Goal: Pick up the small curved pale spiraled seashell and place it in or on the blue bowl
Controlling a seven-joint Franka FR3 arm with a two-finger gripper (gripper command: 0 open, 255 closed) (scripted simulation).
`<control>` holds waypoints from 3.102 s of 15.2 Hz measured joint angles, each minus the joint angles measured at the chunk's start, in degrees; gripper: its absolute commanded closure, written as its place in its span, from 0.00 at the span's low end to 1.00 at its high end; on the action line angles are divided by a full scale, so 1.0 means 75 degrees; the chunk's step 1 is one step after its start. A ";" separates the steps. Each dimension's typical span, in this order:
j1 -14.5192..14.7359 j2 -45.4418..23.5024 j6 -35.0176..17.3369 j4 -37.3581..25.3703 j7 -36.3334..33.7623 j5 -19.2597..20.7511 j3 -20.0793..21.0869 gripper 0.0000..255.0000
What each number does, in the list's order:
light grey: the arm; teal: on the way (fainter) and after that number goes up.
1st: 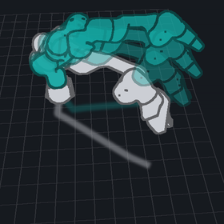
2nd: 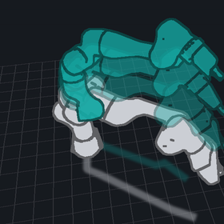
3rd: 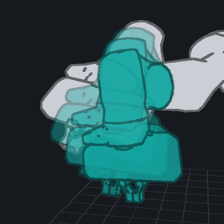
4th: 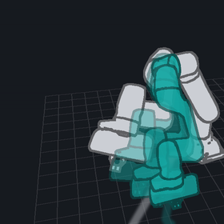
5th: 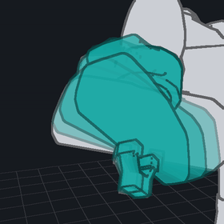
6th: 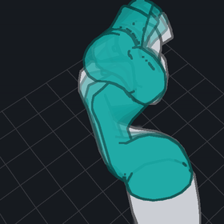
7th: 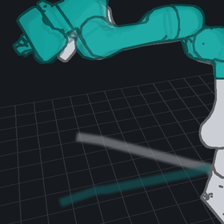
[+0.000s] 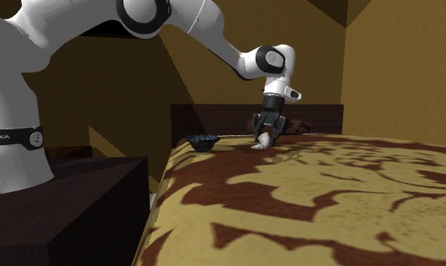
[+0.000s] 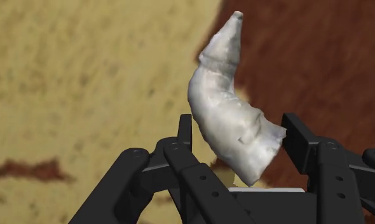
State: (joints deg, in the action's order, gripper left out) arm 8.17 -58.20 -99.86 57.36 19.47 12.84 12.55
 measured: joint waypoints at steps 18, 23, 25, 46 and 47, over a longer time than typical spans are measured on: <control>0.0643 0.1269 -0.0037 0.1371 -0.1069 -0.0189 0.0357 1.00; 0.1177 0.1458 -0.0255 0.1799 -0.1804 -0.0260 0.0551 1.00; 0.1267 0.1502 -0.0287 0.1877 -0.1927 -0.0275 0.0589 0.00; 0.0250 0.2695 -0.6213 0.7419 -0.2591 0.0371 -0.0120 0.00; 0.0261 0.2612 -0.6243 0.7367 -0.2594 0.0387 -0.0139 0.00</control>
State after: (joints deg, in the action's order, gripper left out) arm 10.13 -38.60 -146.68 112.62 0.01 15.74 11.51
